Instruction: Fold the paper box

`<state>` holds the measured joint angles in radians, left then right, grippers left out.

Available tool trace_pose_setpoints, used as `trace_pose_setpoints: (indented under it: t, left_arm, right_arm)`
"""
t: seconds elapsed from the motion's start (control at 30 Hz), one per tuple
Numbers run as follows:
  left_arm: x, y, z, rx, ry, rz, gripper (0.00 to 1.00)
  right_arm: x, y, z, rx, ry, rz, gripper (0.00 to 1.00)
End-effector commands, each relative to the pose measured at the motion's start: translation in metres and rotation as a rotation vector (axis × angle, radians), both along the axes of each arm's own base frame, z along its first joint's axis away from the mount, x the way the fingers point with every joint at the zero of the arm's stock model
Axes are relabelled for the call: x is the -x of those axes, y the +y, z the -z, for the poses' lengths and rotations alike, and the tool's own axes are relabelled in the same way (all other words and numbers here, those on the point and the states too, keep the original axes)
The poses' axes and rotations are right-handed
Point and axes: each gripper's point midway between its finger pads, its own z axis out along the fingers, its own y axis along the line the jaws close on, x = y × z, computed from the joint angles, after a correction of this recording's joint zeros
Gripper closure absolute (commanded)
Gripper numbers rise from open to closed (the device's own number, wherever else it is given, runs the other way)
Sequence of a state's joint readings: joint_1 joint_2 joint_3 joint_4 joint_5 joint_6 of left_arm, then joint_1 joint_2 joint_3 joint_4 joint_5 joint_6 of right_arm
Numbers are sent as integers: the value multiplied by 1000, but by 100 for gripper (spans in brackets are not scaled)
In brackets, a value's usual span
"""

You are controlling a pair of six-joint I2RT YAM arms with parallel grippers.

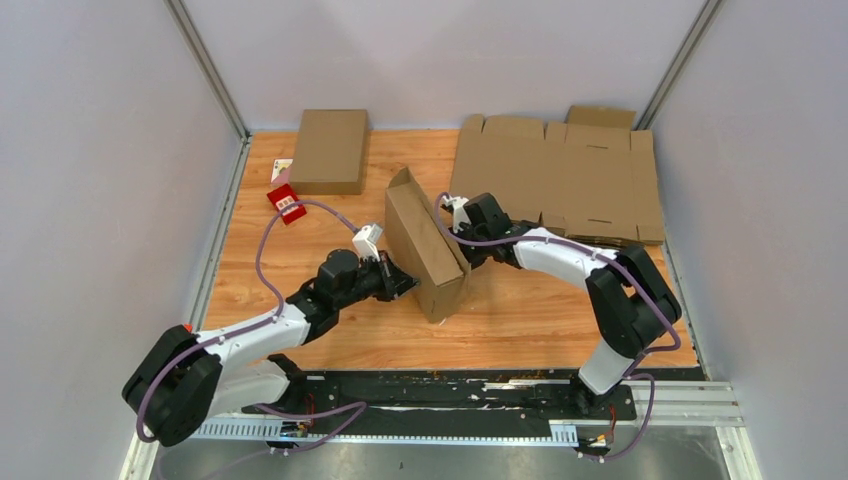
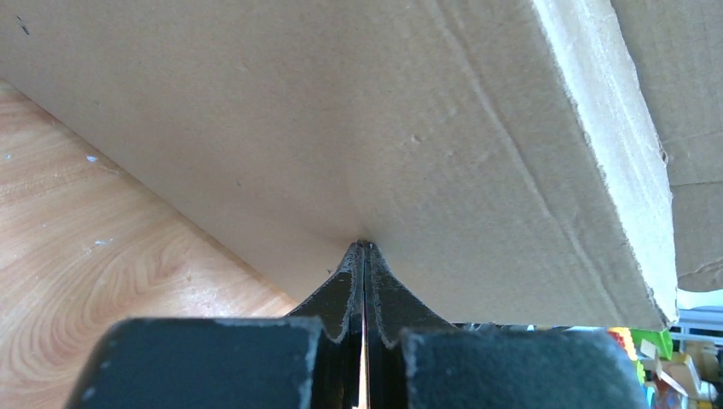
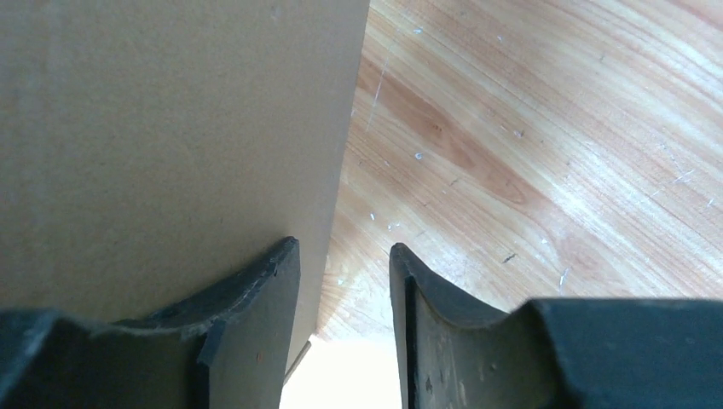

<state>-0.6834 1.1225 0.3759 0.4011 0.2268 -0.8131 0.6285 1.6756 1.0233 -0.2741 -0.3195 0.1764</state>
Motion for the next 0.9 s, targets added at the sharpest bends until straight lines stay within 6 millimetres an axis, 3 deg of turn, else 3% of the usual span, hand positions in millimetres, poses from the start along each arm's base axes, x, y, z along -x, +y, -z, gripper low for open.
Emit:
trace_pose_setpoints:
  t: [0.0,0.2,0.47,0.63,0.87]
  left_arm:
    - [7,3,-4,1,6,3,100]
    - [7,9,-14,-26,-20,-9,99]
    - [5,23,-40,-47,-82,-53,71]
    - [4,24,-52,-45,-102,-48,68]
    - [-2,36,-69,-49,-134,-74,66]
  right_arm:
    - [-11,8,-34,-14,-104,-12,56]
    - [-15,0,-42,6,-137,17,53]
    - [-20,-15,-74,-54,-183,74,49]
    - [-16,-25,-111,-132,-234,104,44]
    - [7,-38,-181,-251,-349,113,32]
